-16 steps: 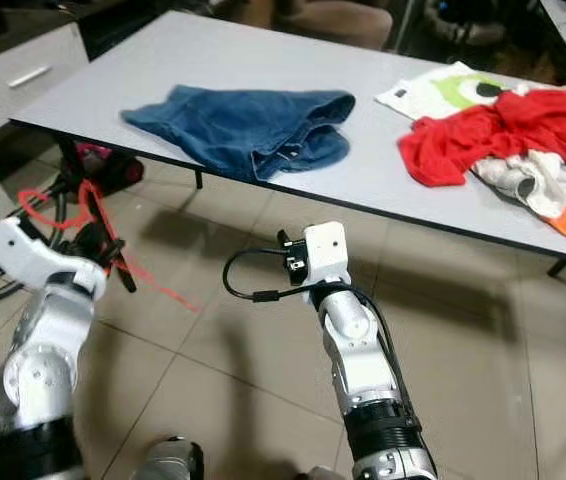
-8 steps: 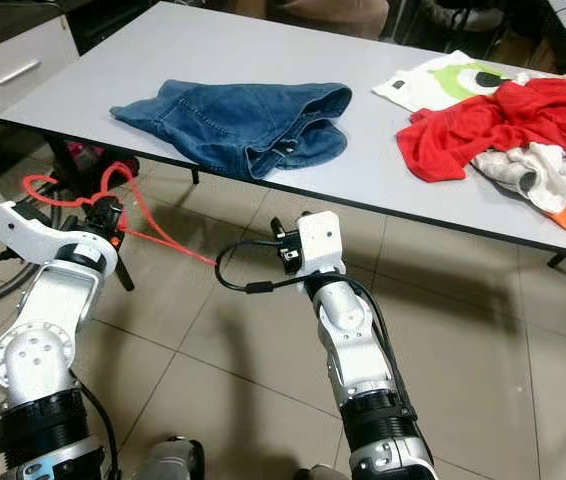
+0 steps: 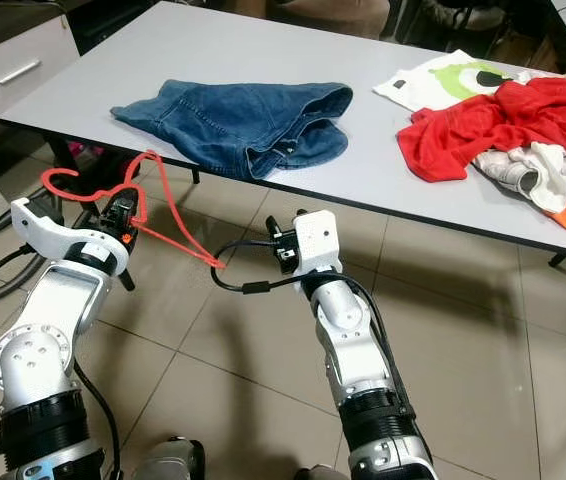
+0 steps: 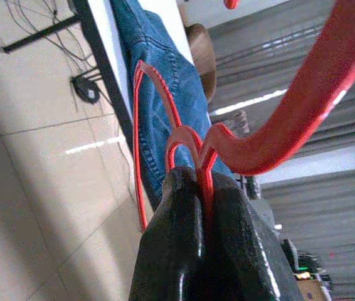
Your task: Hang hanger
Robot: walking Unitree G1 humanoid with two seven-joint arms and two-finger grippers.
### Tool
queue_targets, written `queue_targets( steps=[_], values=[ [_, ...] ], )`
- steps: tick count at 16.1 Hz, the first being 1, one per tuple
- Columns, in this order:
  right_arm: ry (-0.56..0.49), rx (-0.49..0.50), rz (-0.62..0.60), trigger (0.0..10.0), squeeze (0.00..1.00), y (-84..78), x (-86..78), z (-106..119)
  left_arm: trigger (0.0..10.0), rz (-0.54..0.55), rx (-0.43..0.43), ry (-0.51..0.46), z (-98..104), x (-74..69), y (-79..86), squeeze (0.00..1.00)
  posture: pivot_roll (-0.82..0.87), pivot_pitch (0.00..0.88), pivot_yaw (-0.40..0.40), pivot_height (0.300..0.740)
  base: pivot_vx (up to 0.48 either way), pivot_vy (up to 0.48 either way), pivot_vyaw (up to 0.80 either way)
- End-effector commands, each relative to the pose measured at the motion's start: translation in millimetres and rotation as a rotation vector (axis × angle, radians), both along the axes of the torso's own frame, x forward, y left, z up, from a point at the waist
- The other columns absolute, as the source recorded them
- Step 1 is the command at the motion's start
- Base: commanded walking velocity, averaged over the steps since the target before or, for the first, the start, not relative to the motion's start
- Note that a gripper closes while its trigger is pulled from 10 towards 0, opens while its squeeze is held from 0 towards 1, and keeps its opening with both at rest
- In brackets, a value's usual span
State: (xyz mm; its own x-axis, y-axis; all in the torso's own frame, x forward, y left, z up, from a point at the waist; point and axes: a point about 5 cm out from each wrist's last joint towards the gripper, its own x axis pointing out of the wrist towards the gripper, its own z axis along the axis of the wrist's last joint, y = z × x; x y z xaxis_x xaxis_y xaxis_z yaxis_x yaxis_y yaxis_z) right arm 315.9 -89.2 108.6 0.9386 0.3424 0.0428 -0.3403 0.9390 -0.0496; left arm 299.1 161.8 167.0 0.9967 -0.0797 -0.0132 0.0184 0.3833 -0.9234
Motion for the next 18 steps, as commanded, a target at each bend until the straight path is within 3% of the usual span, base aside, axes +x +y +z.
queue_targets(
  steps=[1, 2, 5, 7, 12, 14, 16, 17, 18],
  values=[
    [-0.038, 0.005, 0.022, 10.0, 0.00, 2.6, 1.4, 8, 10.0, -0.067, -0.046, -0.068, 5, -3.5, -6.2, 0.00, 0.12, 0.074, 0.016, 0.740, 0.000, 0.000, 0.00],
    [-0.054, 0.003, 0.038, 10.0, 0.00, 5.1, 0.6, 10, 10.0, -0.140, -0.089, -0.135, 10, -7.2, -11.4, 0.00, 0.12, 0.074, 0.018, 0.740, 0.000, 0.000, 0.00],
    [-0.075, -0.010, 0.060, 10.0, 0.00, 8.8, -0.3, 12, 10.0, -0.352, -0.035, -0.301, 20, -22.8, -23.7, 0.00, 0.11, 0.072, 0.019, 0.740, 0.000, 0.000, 0.00],
    [-0.074, -0.011, 0.061, 10.0, 0.00, 8.4, -0.3, 12, 10.0, -0.383, 0.001, -0.322, 23, -25.8, -26.6, 0.00, 0.11, 0.072, 0.020, 0.740, 0.000, 0.000, 0.00],
    [-0.093, -0.009, 0.076, 10.0, 0.00, 10.5, -0.4, 14, 10.0, -0.449, 0.234, -0.387, 29, -32.2, -35.3, 0.00, 0.12, 0.073, 0.023, 0.740, 0.000, 0.000, 0.00],
    [-0.038, 0.102, 0.092, 10.0, 0.00, 10.6, 2.0, 16, 10.0, -0.457, 0.366, -0.411, 31, -32.7, -37.2, 0.00, 0.12, 0.073, 0.023, 0.740, 0.000, 0.000, 0.00],
    [0.082, 0.264, 0.236, 10.0, 0.00, 7.3, 10.2, 27, 10.0, -0.441, 0.530, -0.441, 35, -30.2, -36.4, 0.00, 0.12, 0.073, 0.023, 0.740, 0.000, 0.000, 0.00],
    [0.098, 0.279, 0.287, 10.0, 0.00, 6.3, 10.9, 31, 10.0, -0.442, 0.559, -0.450, 36, -30.0, -35.9, 0.00, 0.12, 0.073, 0.023, 0.740, 0.000, 0.000, 0.00],
    [0.105, 0.248, 0.434, 10.0, 0.00, -3.6, 14.0, 49, 10.0, -0.446, 0.607, -0.470, 38, -28.8, -33.0, 0.00, 0.12, 0.074, 0.024, 0.740, 0.000, 0.000, 0.00]
  ],
)
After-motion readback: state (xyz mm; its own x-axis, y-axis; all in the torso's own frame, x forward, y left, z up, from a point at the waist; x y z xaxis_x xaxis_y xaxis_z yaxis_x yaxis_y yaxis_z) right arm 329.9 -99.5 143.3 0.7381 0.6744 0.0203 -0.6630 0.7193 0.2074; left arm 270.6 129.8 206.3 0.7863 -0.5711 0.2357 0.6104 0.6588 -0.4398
